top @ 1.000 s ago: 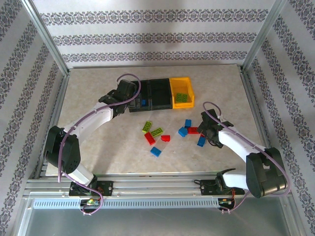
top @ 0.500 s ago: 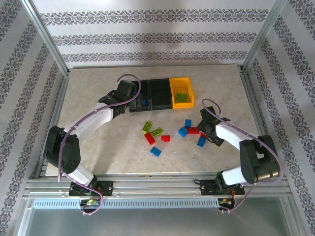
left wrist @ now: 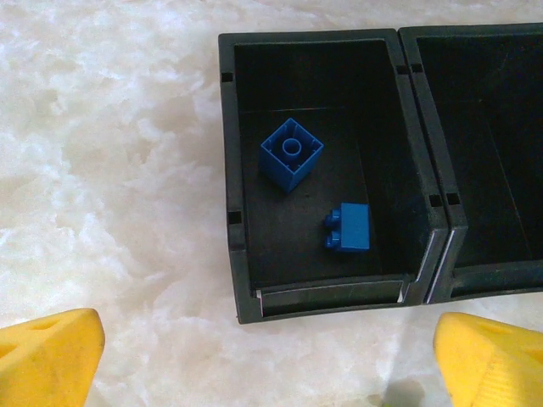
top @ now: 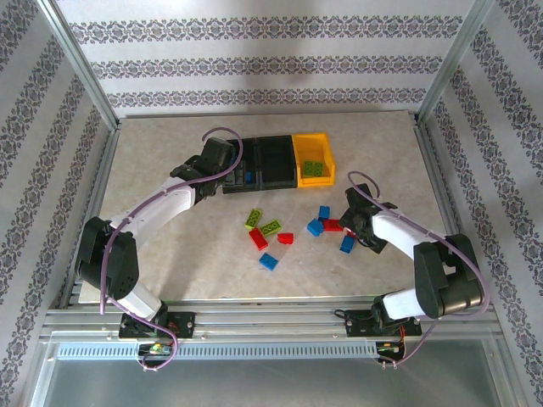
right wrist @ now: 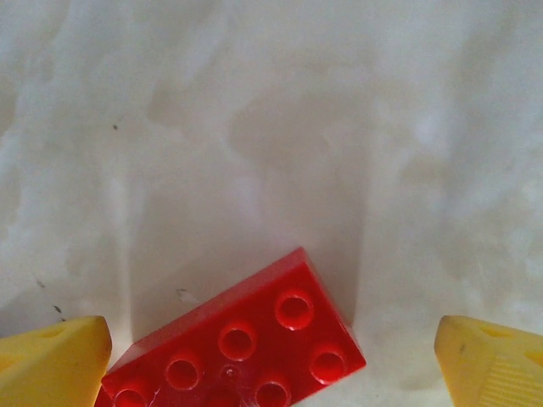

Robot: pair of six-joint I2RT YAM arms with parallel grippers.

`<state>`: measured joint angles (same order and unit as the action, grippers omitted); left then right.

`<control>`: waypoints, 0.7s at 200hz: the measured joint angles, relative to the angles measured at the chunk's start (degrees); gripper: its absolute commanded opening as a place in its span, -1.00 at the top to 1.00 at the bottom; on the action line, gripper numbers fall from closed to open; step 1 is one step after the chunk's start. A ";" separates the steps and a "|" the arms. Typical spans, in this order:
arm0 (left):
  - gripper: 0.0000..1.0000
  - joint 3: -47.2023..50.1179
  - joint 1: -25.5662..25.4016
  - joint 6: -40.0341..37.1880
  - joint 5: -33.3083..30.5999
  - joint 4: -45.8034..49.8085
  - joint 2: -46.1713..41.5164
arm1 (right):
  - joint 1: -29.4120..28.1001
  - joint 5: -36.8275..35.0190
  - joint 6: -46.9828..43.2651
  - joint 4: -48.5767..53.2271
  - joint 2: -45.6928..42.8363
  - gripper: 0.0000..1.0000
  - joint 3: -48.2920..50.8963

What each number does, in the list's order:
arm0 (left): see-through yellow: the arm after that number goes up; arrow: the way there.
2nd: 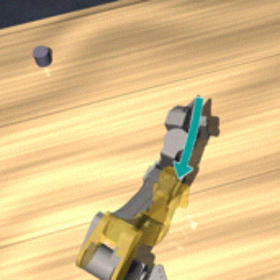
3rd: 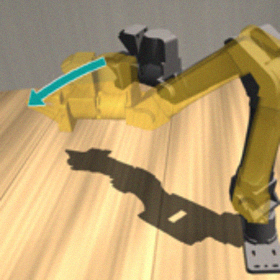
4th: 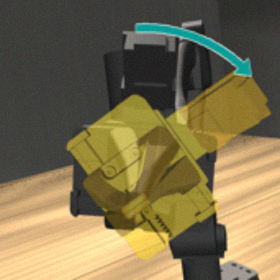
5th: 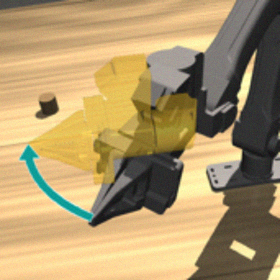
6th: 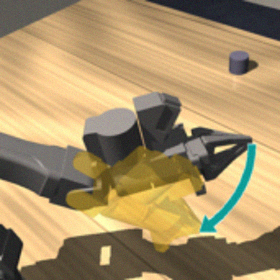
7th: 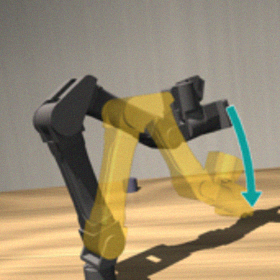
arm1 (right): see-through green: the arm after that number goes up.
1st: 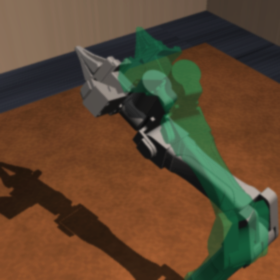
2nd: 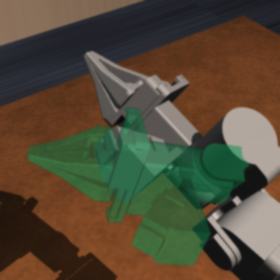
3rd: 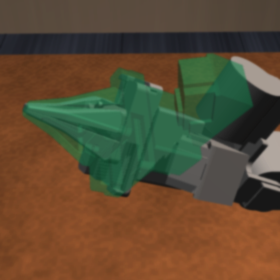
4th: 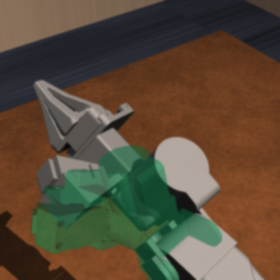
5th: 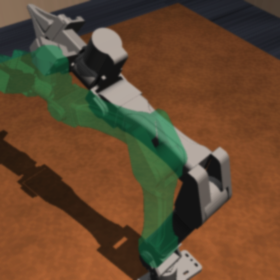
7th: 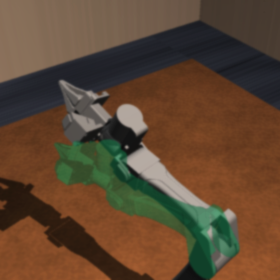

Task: Sort the legos into containers by color
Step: Pick up the lego from the middle-right of the table.

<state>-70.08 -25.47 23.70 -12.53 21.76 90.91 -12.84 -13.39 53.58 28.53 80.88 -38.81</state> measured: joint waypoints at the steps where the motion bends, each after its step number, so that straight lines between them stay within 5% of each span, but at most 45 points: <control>1: -0.99 0.00 0.00 0.00 0.00 0.00 0.00 | 0.00 -0.02 0.00 0.07 0.00 -0.96 0.02; 56: -0.99 0.33 0.00 0.81 0.37 -0.81 0.00 | 0.00 1.18 -0.13 1.51 -1.29 -0.86 2.01; 140: -0.99 0.98 0.00 1.05 0.52 -1.09 0.00 | 0.00 2.91 0.02 -2.34 -3.15 -0.44 3.06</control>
<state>-69.10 -25.47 24.75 -12.01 20.67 90.91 -12.84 -10.48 53.60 26.20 77.73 -35.75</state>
